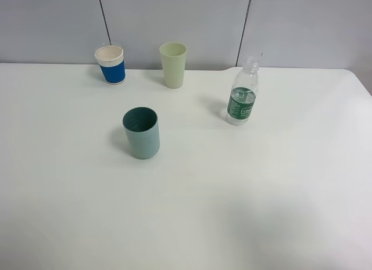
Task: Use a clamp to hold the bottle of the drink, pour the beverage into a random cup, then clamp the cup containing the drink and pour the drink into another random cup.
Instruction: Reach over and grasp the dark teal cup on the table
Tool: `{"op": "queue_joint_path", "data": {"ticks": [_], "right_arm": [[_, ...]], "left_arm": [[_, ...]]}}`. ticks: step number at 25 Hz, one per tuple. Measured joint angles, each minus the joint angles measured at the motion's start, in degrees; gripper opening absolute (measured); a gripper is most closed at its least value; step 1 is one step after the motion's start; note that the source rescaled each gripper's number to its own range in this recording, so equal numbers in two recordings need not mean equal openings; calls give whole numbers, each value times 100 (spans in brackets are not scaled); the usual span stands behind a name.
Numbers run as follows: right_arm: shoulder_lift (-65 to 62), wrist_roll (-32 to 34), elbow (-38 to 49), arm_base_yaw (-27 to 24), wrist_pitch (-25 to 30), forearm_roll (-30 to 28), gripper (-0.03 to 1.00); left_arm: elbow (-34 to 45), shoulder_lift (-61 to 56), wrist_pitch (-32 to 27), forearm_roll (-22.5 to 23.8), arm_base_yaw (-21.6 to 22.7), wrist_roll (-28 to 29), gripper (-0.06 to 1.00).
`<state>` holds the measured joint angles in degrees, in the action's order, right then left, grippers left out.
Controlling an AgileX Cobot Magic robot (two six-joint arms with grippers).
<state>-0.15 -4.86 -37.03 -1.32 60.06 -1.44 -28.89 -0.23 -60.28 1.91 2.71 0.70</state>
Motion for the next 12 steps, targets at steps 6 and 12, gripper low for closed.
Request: {"op": "queue_joint_path", "data": {"ticks": [6, 12], "right_arm": [[0, 6, 480, 0, 396, 292, 100], [0, 52, 691, 0, 452, 395, 100]], "left_arm": [[0, 0, 0, 0, 0, 0, 100], [0, 0, 0, 0, 0, 0, 100]]}}
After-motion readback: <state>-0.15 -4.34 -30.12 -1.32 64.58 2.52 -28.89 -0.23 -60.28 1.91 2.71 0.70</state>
